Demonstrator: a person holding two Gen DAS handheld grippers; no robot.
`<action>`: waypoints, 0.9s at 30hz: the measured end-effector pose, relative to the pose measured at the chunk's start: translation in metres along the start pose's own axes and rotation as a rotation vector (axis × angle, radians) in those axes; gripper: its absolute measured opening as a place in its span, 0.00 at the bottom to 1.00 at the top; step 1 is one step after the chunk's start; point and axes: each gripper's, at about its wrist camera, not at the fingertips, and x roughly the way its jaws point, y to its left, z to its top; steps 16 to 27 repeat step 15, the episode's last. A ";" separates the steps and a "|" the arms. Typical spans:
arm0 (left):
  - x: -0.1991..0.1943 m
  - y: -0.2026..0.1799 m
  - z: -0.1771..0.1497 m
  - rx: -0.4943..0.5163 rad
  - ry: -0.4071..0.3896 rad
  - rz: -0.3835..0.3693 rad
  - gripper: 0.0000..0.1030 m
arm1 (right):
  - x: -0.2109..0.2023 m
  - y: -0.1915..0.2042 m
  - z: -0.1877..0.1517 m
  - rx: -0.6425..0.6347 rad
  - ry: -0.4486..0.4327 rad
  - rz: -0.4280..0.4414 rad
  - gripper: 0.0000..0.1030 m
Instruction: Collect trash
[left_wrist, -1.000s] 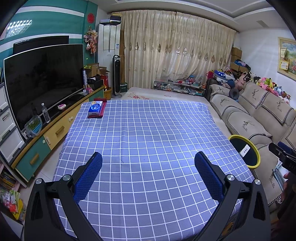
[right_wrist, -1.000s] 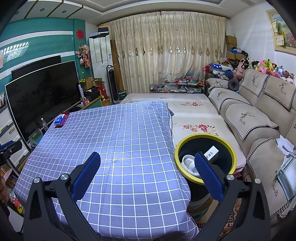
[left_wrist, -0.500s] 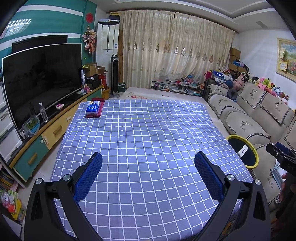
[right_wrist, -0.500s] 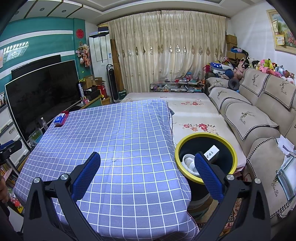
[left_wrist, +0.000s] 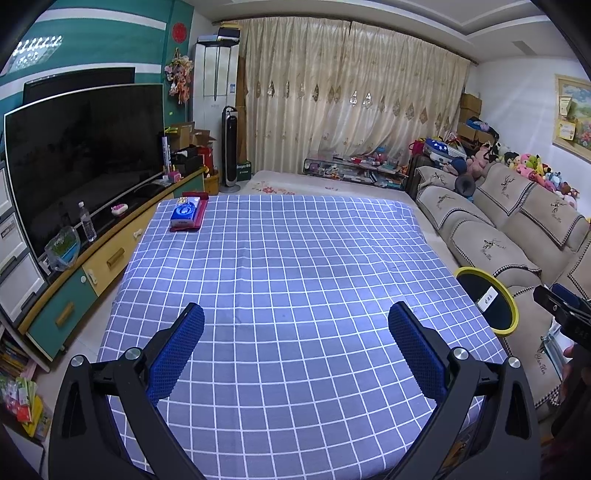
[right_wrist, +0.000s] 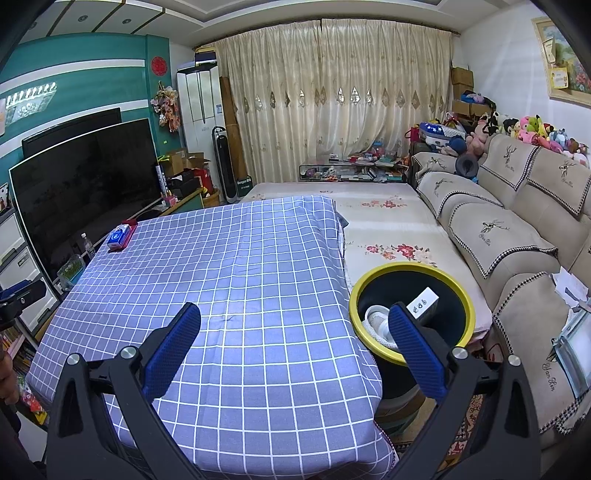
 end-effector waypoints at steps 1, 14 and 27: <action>0.000 0.000 0.000 0.004 -0.013 -0.002 0.95 | 0.001 0.000 -0.001 0.001 0.002 0.000 0.94; 0.076 0.030 0.029 -0.015 0.097 0.063 0.95 | 0.049 0.016 0.026 -0.033 0.057 0.074 0.94; 0.090 0.036 0.033 -0.019 0.105 0.077 0.95 | 0.062 0.020 0.031 -0.038 0.068 0.080 0.94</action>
